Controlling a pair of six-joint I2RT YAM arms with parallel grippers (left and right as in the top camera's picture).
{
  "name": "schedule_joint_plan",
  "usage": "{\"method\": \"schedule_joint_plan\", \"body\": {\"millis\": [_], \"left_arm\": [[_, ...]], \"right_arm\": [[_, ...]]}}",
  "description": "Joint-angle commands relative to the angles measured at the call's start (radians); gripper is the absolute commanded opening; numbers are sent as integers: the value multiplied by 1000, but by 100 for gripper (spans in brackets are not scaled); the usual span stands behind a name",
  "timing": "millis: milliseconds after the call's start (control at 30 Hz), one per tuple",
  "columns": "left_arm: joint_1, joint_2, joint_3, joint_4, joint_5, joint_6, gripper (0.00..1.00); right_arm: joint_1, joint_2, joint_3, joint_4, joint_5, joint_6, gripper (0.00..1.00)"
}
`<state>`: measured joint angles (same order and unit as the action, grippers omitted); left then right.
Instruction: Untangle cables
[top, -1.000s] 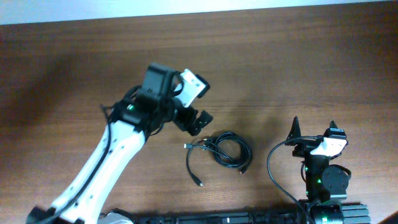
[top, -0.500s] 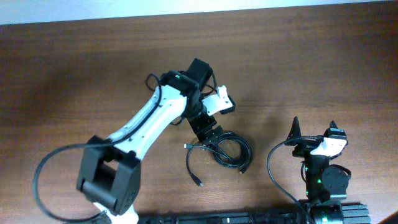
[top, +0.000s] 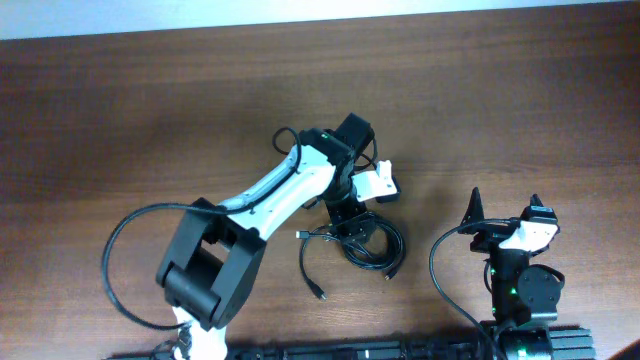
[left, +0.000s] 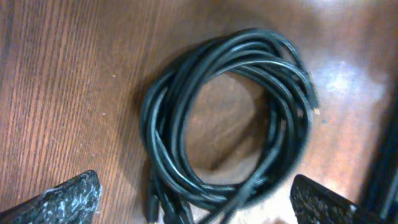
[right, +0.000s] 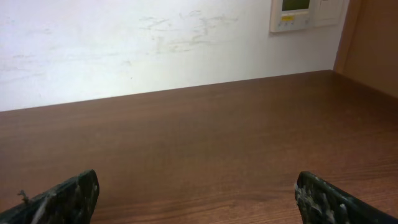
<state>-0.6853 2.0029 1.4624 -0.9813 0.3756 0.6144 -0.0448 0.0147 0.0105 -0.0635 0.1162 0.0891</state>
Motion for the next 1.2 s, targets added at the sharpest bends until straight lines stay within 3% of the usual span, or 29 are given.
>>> {"method": "schedule_joint_plan", "body": {"millis": [0,100,700,800,1033,1133,1167], "left_arm": [[-2,58,10,3,-77,-61,98],[-2,62,10,28,-164,-117,98],[-9,75,8,64,-167,-123,99],[-18,108,8,56,-167,-124,74],[-70,124,8,64,-167,-101,52],[-69,125,8,66,-167,-101,20],[-69,125,8,67,-167,-101,14]], "right_arm": [[-3,-8,-5,-8,19,-7,99],[-3,-8,-5,-8,19,-7,99],[-3,-8,-5,-8,19,-7,99],[-3,-8,-5,-8,19,-7,99],[-3,-8,-5,-5,24,-7,99],[-3,-8,-5,-5,24,-7,99],[-3,-8,-5,-5,24,-7,99]]}}
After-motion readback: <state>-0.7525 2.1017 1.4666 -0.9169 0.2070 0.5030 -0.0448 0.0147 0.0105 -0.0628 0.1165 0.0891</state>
